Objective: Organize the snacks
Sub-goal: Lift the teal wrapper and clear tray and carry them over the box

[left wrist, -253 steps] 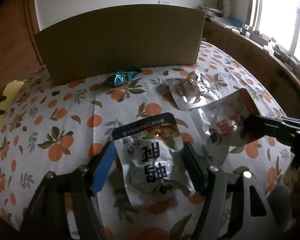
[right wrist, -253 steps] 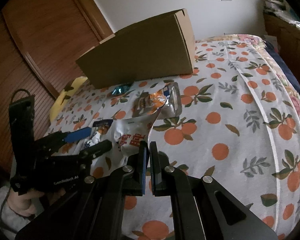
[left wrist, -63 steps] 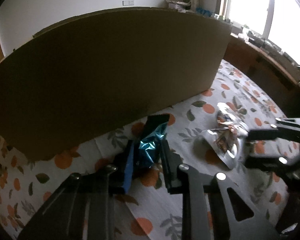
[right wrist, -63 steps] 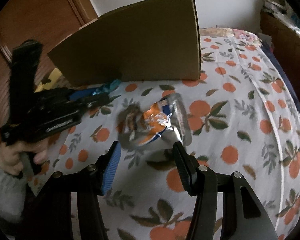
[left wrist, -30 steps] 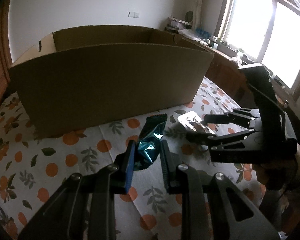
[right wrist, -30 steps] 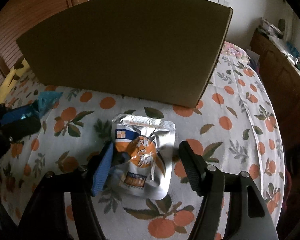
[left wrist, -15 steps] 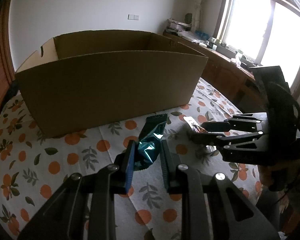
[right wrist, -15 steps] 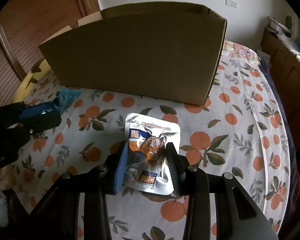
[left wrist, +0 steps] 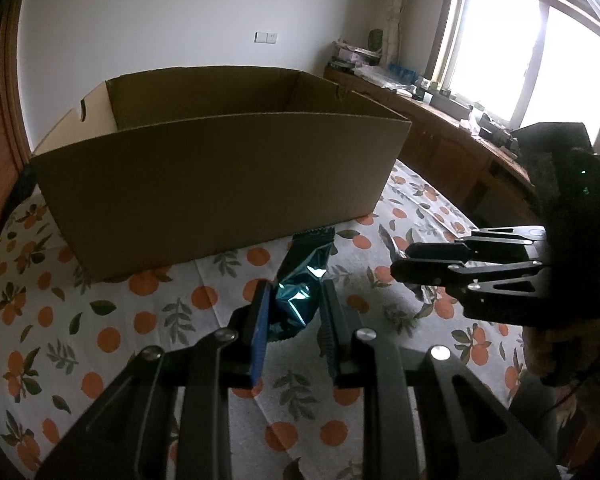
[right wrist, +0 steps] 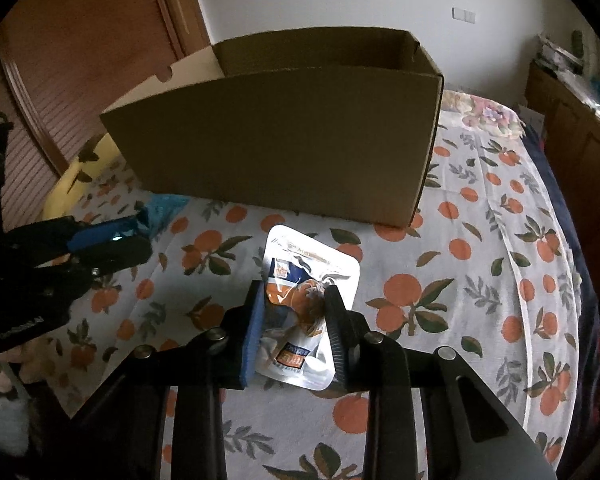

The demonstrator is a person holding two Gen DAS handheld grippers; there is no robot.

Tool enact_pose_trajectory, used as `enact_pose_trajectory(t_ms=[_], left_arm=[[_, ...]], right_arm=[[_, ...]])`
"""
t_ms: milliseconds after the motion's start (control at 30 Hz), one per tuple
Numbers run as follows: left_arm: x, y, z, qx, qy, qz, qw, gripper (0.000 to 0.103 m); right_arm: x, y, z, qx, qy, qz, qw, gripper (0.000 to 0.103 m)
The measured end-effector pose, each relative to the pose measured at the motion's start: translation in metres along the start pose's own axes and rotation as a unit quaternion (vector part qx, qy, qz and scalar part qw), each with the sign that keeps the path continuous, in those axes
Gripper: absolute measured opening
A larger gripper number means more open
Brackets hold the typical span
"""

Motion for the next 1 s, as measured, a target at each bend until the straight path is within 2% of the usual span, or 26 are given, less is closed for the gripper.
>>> enact_pose_trajectory(t_ms=[400, 667, 1000], left_arm=[[0.004, -0.021, -0.025, 0.033, 0.000, 0.005, 0.9994, 0.021], [-0.002, -0.060, -0.053, 0.075, -0.016, 0.023, 0.9968, 0.021], [-0.026, -0.106, -0.045, 0.094, -0.037, 0.022, 0.9947, 0.021]], right_arm=[[-0.018, -0.022, -0.043, 0.047, -0.016, -0.023, 0.999, 0.029], [-0.030, -0.055, -0.069, 0.081, -0.019, -0.055, 0.995, 0.029], [-0.038, -0.106, -0.078, 0.115, -0.016, -0.083, 0.990, 0.029]])
Point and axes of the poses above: each gripper's, at about its wrist camera, not at the fingertips, and z roughly the way its jaws point, x to its right, y to its underside, the point moved 1 cm from there along z, roughly the way its jaws point, and after that the axes turned 1 degree about x, right-handed, at the moved point
